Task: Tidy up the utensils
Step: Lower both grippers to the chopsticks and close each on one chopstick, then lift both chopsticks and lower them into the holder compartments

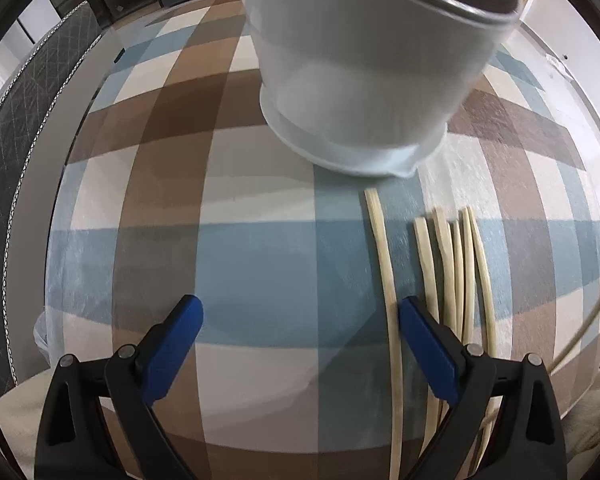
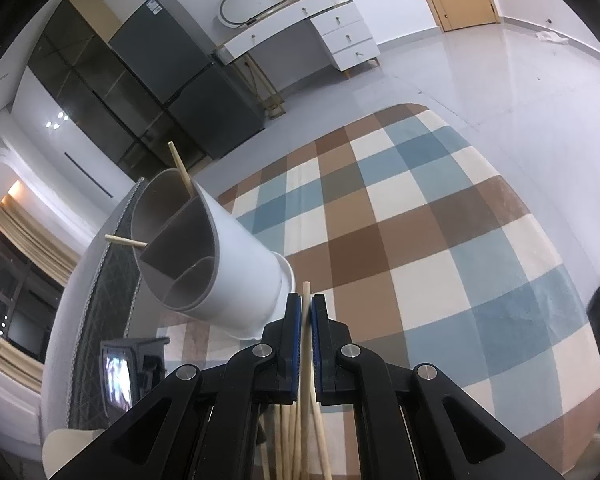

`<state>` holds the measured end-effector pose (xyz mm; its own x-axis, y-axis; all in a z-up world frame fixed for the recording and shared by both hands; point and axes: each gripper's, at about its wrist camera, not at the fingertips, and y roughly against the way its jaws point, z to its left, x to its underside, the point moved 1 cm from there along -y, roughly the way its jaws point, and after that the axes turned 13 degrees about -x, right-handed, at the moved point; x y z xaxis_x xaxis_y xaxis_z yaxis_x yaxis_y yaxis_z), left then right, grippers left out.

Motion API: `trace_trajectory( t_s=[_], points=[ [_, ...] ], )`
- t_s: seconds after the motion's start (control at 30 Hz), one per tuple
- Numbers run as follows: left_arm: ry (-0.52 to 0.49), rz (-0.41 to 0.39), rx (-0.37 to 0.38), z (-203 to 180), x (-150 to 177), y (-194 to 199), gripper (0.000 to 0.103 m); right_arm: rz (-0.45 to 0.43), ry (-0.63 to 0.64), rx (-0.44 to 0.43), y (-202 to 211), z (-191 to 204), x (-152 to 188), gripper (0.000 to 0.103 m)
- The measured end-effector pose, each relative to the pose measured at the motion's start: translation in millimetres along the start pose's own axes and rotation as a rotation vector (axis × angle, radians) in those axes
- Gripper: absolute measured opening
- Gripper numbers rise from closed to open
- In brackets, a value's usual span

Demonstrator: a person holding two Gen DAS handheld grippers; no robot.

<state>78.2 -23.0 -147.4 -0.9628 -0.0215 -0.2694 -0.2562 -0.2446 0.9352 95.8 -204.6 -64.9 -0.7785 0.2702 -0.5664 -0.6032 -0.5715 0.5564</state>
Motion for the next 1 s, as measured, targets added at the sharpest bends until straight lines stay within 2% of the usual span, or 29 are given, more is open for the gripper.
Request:
trace_trajectory(
  t_s=[0.07,0.33,0.5,0.57,0.63,0.67,0.77,0.83,0.93,1.0],
  points=[
    [0.011,-0.013,0.016,-0.5,-5.0,-1.5,0.093,0.000,-0.003,0.003,0.0,-0.2,0.4,0.004],
    [-0.022,-0.076,0.038,-11.4,-19.1,1.2,0.059,0.012,0.004,0.022,-5.0,-1.2,2.8,0.004],
    [-0.040,-0.118,0.057,-26.1,-18.6,5.1,0.050,0.022,0.020,0.020,-9.3,2.0,4.0,0.004],
    [-0.048,-0.134,0.066,-35.0,-20.1,8.0,0.037,0.019,0.031,0.019,-8.8,3.4,4.0,0.004],
    [-0.065,-0.146,0.084,-41.4,-19.9,10.5,0.012,0.019,0.032,0.018,-8.8,3.0,3.6,0.004],
    [-0.069,-0.147,0.095,-46.0,-23.5,14.3,0.006,0.019,0.032,0.019,-8.9,3.1,3.6,0.004],
    [-0.091,-0.130,0.143,-52.8,-20.9,15.6,0.002,0.013,0.046,0.021,-7.0,5.7,3.6,0.004],
    [-0.069,-0.138,0.167,-50.1,-22.9,18.9,0.002,0.002,0.076,0.019,-2.1,10.9,5.4,0.004],
    [-0.007,-0.191,0.213,-37.4,-24.9,35.2,0.001,-0.020,0.139,0.021,7.4,20.2,9.0,0.004],
    [0.036,-0.247,0.217,-25.0,-23.6,51.5,0.001,-0.033,0.161,0.018,12.4,25.0,11.1,0.004]
  ],
)
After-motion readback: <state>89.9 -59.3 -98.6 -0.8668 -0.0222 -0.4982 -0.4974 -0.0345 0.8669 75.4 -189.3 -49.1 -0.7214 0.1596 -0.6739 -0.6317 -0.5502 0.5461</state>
